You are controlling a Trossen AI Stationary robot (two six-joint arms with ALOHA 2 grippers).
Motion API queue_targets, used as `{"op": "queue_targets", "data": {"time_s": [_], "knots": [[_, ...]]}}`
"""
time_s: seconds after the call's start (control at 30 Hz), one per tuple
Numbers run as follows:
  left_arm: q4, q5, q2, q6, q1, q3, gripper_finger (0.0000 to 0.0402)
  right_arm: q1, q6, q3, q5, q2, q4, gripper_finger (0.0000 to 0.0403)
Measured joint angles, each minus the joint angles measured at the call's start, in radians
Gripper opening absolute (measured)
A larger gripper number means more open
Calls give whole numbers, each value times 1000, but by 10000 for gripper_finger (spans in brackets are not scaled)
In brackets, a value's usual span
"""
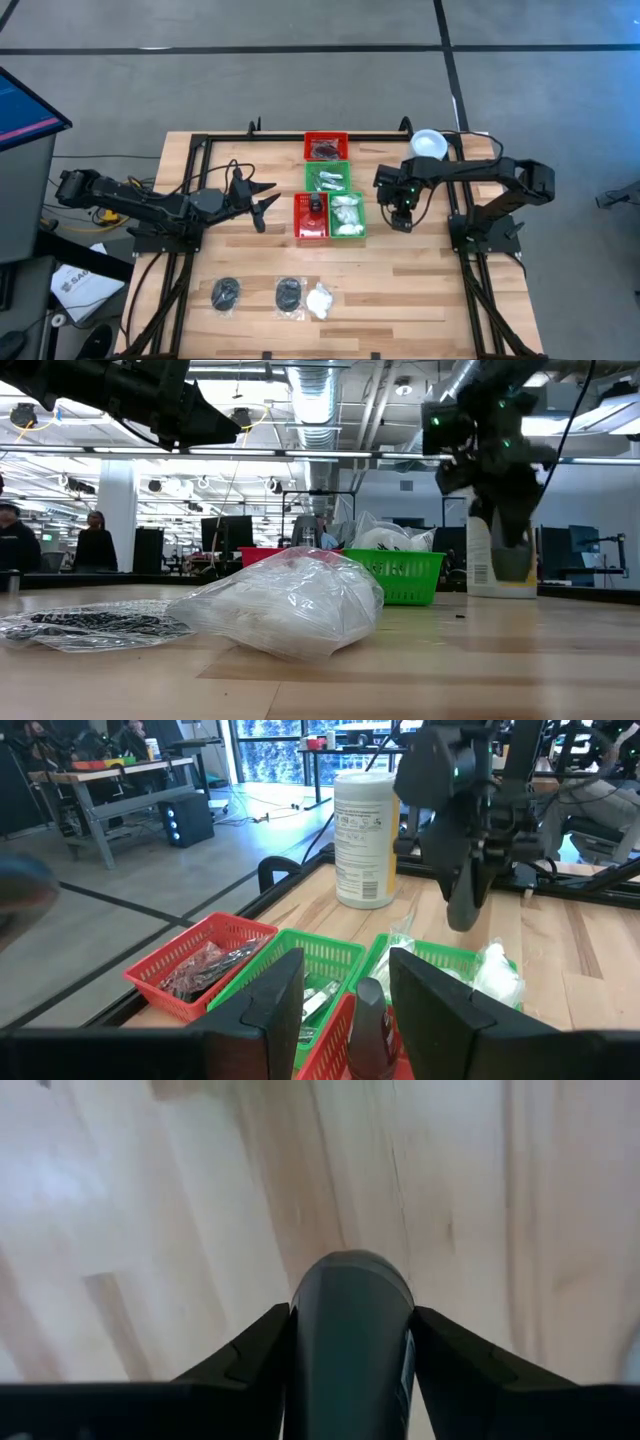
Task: Pick & Place Travel size toiletries
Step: Put the gray deodorant into the bottom red bin
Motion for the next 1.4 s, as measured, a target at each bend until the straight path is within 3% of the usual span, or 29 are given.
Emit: {"op": "queue_targets", "data": {"time_s": [0.27,0.53,0.93,1.23,1.4], "knots": [[7,36,0,-19,0,0,140,7,-24,228,0,-1,-85,165],[38,110,3,-26,0,0,140,49,-38,395,-1,-1,13,165],[291,242,150,-23,0,0,140,125,-91,409,-53,0,316,165],[548,273,320,-10,19,7,140,154,-99,409,-54,6,391,164],[568,349,402,-17,54,63,140,160,-99,409,-57,6,399,164]]}}
